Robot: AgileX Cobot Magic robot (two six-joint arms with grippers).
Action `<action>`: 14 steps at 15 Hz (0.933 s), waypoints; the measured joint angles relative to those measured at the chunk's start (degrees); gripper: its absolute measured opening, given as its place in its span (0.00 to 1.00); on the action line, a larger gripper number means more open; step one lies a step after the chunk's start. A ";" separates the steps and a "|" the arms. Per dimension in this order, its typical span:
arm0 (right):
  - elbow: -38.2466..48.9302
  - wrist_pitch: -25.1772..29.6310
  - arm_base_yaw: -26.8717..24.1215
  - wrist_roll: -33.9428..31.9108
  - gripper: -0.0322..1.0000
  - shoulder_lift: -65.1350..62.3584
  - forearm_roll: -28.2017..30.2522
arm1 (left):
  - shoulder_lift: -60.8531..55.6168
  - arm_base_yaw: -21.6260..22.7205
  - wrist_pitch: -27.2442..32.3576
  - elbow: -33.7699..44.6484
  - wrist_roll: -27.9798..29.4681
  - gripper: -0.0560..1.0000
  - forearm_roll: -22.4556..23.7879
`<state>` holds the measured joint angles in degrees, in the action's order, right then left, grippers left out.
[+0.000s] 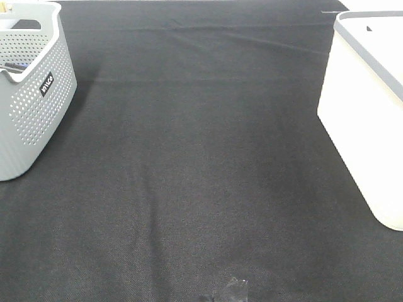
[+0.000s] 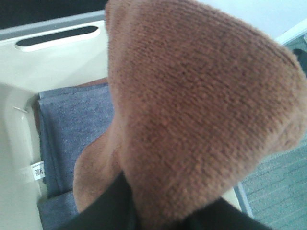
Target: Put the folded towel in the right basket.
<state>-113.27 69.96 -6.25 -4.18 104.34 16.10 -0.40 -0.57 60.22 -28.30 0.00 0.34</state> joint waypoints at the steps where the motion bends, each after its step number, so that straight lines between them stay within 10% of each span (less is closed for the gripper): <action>1: 0.00 0.00 0.00 -0.29 0.19 1.83 -0.06 | 0.00 0.00 0.00 0.00 0.00 0.99 0.00; 6: 0.00 -0.06 0.00 -1.49 0.92 5.10 -0.97 | 0.00 0.00 0.00 0.00 0.00 0.99 0.00; 14: 0.74 -0.11 6.13 -0.57 0.97 -3.55 -5.33 | 0.00 0.00 0.00 0.00 0.00 0.99 0.00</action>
<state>-112.53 69.84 -0.11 -4.76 100.78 10.77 -0.40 -0.57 60.22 -28.30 0.00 0.34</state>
